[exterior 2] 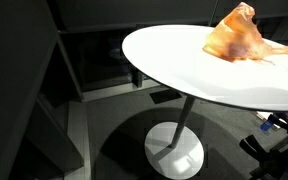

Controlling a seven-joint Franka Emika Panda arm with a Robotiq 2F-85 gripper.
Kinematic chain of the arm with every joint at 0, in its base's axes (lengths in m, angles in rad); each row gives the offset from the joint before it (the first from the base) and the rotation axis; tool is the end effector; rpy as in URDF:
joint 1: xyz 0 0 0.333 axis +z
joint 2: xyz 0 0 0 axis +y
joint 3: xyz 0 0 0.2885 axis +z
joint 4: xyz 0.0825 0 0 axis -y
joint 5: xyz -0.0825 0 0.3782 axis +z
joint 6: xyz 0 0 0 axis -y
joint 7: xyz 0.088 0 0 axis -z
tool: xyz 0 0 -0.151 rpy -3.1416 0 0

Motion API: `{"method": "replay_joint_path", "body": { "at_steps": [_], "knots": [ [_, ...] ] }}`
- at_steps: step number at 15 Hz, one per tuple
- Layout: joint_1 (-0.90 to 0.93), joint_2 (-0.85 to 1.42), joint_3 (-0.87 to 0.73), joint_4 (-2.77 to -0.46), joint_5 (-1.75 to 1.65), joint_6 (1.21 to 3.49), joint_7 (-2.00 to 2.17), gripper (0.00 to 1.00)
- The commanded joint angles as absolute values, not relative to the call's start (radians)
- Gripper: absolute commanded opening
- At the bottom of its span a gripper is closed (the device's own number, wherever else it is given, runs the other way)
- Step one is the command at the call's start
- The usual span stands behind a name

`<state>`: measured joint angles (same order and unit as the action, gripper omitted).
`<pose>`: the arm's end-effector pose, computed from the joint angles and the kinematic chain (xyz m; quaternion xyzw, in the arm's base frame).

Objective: Pick up the brown bottle with a yellow lid from the orange plastic bag and put it on the table

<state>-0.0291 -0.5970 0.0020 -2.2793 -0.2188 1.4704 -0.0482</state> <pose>0.3447 -0.0438 0.4956 0.9883 0.0108 -0.1092 0.1057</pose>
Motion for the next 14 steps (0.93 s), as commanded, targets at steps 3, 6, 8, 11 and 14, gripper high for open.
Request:
{"method": "replay_joint_path", "body": {
  "at_steps": [3, 6, 8, 11, 14],
  "knots": [
    [-0.06, -0.553, -0.031, -2.27, -0.257, 1.604, 0.024, 1.0],
    [-0.086, -0.504, -0.047, -2.28, -0.265, 1.711, 0.056, 1.0],
    [-0.101, -0.46, -0.055, -2.276, -0.262, 1.778, 0.074, 1.0],
    [-0.122, -0.388, -0.058, -2.275, -0.259, 1.87, 0.122, 1.0],
    [-0.142, -0.328, -0.059, -2.292, -0.26, 1.989, 0.201, 1.0]
  ]
}}
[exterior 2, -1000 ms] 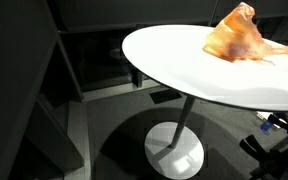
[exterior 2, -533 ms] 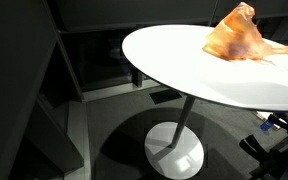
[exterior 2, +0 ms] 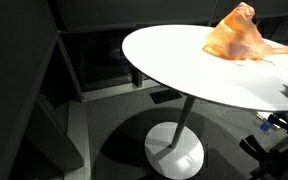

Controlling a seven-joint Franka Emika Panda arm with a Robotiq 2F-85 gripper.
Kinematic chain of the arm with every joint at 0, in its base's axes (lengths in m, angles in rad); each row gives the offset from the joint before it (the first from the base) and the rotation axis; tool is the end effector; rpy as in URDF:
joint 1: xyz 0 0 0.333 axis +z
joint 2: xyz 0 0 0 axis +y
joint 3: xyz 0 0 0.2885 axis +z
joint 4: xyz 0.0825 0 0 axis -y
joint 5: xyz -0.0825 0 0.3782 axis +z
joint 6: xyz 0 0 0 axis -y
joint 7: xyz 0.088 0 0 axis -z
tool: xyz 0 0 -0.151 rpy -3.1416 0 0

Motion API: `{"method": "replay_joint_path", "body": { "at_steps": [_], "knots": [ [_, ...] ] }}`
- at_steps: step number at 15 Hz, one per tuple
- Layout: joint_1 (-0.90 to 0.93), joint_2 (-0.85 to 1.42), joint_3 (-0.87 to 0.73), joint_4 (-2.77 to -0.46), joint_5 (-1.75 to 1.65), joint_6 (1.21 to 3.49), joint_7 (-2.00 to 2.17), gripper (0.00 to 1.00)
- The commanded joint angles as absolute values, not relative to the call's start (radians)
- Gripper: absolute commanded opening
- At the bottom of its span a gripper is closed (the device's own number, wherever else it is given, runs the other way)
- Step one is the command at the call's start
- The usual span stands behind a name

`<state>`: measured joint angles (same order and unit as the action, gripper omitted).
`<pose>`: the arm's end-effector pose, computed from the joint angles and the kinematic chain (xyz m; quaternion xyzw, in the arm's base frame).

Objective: Pick up the brown bottle with a yellow lid from the orange plastic bag and put it on the table

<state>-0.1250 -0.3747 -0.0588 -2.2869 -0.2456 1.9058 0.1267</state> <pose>0.4309 -0.1086 0.4336 0.9882 -0.1114 -0.0058 0.1047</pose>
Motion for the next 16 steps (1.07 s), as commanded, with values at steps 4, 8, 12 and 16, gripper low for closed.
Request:
{"method": "replay_joint_path", "body": {
  "at_steps": [4, 8, 12, 16],
  "knots": [
    [-0.163, -0.266, -0.054, -2.307, -0.275, 2.109, 0.296, 1.0],
    [-0.156, -0.259, -0.058, -2.303, -0.27, 2.102, 0.295, 1.0],
    [-0.166, -0.242, -0.056, -2.299, -0.288, 2.11, 0.325, 1.0],
    [-0.18, -0.178, -0.075, -2.296, -0.279, 2.183, 0.371, 1.0]
  ]
}}
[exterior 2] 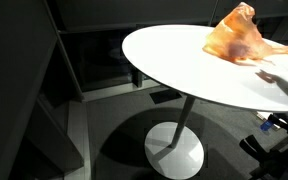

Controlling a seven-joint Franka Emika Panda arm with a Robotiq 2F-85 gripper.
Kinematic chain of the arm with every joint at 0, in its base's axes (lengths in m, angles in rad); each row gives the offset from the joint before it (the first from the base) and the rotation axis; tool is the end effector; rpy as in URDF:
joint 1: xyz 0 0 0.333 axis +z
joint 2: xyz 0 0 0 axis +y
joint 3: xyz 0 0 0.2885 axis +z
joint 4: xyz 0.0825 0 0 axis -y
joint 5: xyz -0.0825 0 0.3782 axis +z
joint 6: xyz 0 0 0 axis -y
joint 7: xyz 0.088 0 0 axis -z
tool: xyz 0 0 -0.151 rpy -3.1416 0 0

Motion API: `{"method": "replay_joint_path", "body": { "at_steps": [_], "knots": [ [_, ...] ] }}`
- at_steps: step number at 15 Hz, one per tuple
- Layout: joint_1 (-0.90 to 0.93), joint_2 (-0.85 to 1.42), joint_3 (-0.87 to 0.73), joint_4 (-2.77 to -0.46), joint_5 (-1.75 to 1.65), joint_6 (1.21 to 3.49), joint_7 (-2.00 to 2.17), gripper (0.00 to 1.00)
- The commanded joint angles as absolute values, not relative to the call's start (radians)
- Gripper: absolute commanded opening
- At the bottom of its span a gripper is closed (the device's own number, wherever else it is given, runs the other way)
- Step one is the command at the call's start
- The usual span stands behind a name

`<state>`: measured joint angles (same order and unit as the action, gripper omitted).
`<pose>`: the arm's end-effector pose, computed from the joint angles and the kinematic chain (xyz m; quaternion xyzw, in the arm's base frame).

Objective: Pick up the brown bottle with a yellow lid from the orange plastic bag and put it on the table

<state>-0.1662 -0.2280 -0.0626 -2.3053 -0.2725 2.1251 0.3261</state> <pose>0.4650 -0.1308 0.3769 0.9723 -0.2048 0.0294 0.1088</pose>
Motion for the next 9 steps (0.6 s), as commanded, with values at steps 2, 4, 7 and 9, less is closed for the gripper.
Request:
{"method": "replay_joint_path", "body": {
  "at_steps": [2, 4, 7, 9],
  "knots": [
    [-0.185, -0.134, -0.087, -2.292, -0.27, 2.239, 0.394, 1.0],
    [-0.186, -0.088, -0.098, -2.286, -0.263, 2.295, 0.415, 1.0],
    [-0.176, -0.026, -0.11, -2.275, -0.222, 2.361, 0.419, 1.0],
    [-0.168, 0.007, -0.111, -2.265, -0.187, 2.387, 0.414, 1.0]
  ]
}}
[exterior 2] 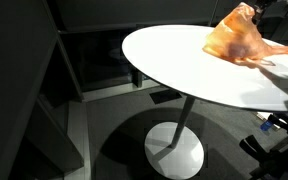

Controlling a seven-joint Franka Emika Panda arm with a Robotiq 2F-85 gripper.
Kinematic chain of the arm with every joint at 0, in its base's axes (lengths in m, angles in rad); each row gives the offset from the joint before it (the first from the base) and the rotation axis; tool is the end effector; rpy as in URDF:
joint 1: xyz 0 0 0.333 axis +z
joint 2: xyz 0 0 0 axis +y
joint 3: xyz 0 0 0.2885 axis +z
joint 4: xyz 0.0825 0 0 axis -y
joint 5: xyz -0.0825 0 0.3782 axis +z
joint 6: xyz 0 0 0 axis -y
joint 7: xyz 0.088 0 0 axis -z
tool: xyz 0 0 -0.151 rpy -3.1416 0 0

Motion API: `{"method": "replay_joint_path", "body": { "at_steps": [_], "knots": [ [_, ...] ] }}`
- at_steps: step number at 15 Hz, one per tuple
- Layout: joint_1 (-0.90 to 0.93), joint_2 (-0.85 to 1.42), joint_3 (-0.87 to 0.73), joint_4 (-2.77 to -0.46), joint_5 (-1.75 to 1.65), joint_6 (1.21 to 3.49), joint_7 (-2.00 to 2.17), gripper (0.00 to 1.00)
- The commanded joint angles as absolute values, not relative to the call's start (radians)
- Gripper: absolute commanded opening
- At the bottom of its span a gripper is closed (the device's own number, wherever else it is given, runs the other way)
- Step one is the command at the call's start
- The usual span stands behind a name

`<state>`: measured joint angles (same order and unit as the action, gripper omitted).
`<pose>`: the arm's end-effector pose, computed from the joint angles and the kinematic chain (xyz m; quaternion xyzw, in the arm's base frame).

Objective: Pick up the brown bottle with a yellow lid from the orange plastic bag and put it on the table

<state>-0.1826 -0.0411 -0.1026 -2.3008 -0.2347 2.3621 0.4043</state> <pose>0.4949 -0.1555 0.3075 0.9603 -0.2610 0.0558 0.0812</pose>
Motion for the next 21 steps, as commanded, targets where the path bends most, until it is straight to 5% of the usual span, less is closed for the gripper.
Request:
{"method": "replay_joint_path", "body": {
  "at_steps": [1, 21],
  "knots": [
    [-0.164, 0.019, -0.111, -2.262, -0.169, 2.4, 0.413, 1.0],
    [-0.106, 0.184, -0.119, -2.135, -0.026, 2.423, 0.405, 1.0]
  ]
}}
